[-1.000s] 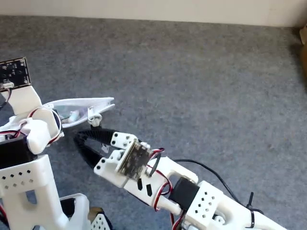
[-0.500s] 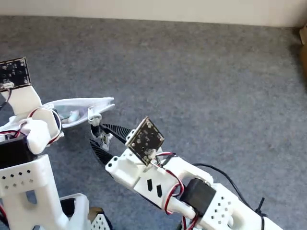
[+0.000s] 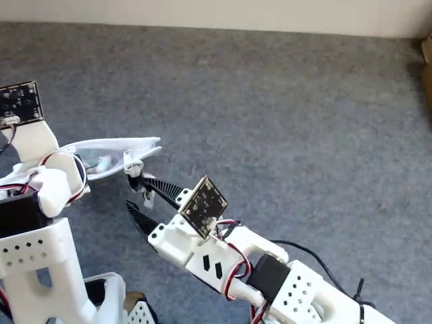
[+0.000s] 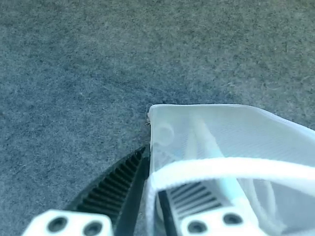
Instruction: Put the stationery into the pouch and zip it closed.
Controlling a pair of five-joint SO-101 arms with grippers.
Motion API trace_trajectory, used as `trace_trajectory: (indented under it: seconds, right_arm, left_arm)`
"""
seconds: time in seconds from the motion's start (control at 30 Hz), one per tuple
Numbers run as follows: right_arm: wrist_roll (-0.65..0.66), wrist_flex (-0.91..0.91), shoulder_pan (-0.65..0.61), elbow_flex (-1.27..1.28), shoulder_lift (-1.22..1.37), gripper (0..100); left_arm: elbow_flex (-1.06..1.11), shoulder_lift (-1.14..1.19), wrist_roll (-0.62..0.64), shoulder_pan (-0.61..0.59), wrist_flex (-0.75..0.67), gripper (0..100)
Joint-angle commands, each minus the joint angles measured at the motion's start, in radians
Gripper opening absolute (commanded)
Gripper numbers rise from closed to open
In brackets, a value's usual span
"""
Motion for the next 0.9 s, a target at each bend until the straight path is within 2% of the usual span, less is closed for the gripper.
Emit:
trace_trajectory:
  seconds: [0.0, 0.13, 0.33, 0.5, 0.87]
  right_arm:
    - [-0.011, -0.047, 0.033, -0.002, -0.018, 14.6]
    - [-0.078, -0.104, 0.085, -0.002, 0.010, 14.6]
    - [-0.183, -0.119, 0.114, -0.013, 0.197, 14.6]
    - [-0.190, -0.194, 0.113, -0.022, 0.222, 14.6]
    - [-0.189, -0.200, 0.076, -0.050, 0.226, 14.6]
  left_arm:
    - [0.013, 0.013, -0.009, -0.012, -0.015, 1]
    - [0.013, 0.013, -0.009, -0.012, -0.015, 1]
    - [0.013, 0.013, -0.009, -0.012, -0.015, 1]
    - [0.013, 0.013, -0.009, -0.012, -0.015, 1]
    - [0.013, 0.013, -0.009, -0.012, -0.015, 1]
